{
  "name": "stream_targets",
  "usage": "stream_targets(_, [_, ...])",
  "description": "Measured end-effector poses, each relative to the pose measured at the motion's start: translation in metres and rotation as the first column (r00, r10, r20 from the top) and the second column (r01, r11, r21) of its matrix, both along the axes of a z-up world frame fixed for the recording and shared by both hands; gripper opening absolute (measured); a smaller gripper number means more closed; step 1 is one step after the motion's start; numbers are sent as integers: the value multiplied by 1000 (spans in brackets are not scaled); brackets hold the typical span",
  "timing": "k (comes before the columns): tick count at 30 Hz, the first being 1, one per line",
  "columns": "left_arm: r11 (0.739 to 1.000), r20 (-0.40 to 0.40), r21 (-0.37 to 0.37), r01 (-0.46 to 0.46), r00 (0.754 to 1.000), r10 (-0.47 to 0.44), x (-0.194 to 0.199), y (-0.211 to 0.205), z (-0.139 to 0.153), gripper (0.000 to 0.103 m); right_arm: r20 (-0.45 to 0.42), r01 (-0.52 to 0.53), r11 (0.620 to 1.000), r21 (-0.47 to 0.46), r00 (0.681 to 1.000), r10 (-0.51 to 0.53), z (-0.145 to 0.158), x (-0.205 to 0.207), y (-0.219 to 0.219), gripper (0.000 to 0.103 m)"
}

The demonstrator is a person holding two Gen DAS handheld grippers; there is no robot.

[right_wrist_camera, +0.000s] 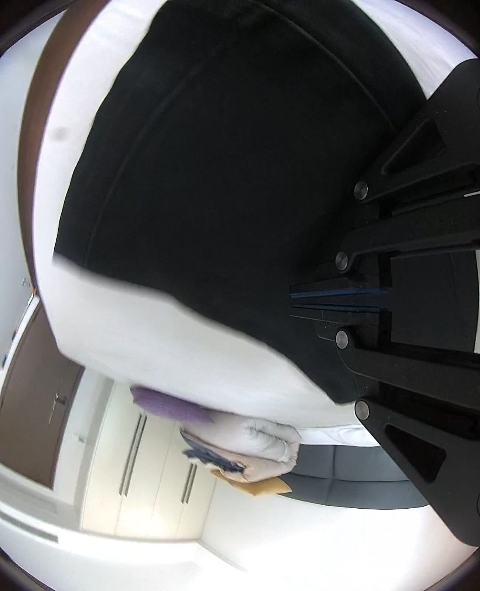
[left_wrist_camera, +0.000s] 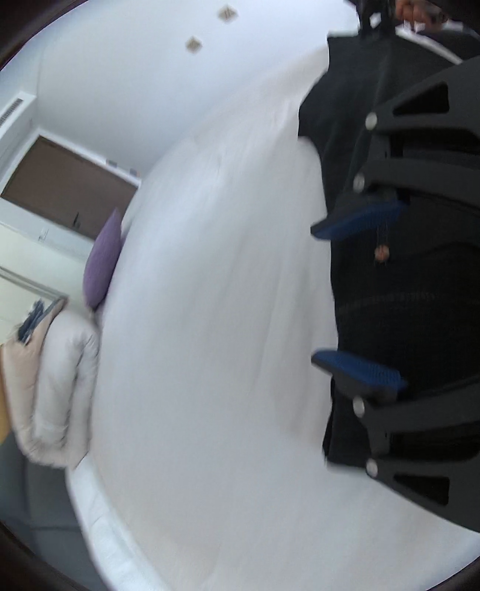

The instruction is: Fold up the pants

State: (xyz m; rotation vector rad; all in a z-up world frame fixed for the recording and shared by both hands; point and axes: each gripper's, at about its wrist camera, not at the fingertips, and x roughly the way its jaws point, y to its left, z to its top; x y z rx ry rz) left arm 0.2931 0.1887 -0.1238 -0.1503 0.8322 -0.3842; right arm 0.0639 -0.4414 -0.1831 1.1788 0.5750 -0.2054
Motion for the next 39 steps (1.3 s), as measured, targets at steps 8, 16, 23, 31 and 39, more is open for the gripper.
stream_targets(8, [987, 37, 86, 138, 989, -142, -57, -55, 9, 86, 53, -466, 885, -12, 883, 466, 27, 99, 121, 4])
stream_targets(16, [984, -36, 125, 127, 992, -124, -39, -49, -26, 86, -82, -666, 741, 84, 737, 671, -32, 233, 260, 4])
stream_targets(23, [979, -19, 119, 165, 986, -164, -31, -49, -23, 86, -52, -527, 844, 101, 844, 533, -49, 288, 201, 0])
stream_targets(31, [971, -26, 163, 175, 985, -173, -31, -59, -19, 87, -41, -355, 933, 56, 933, 357, -24, 237, 140, 3])
stream_targets(39, [948, -35, 269, 169, 986, -166, -55, -64, -23, 88, 69, -377, 912, 161, 926, 370, -47, 108, 130, 0])
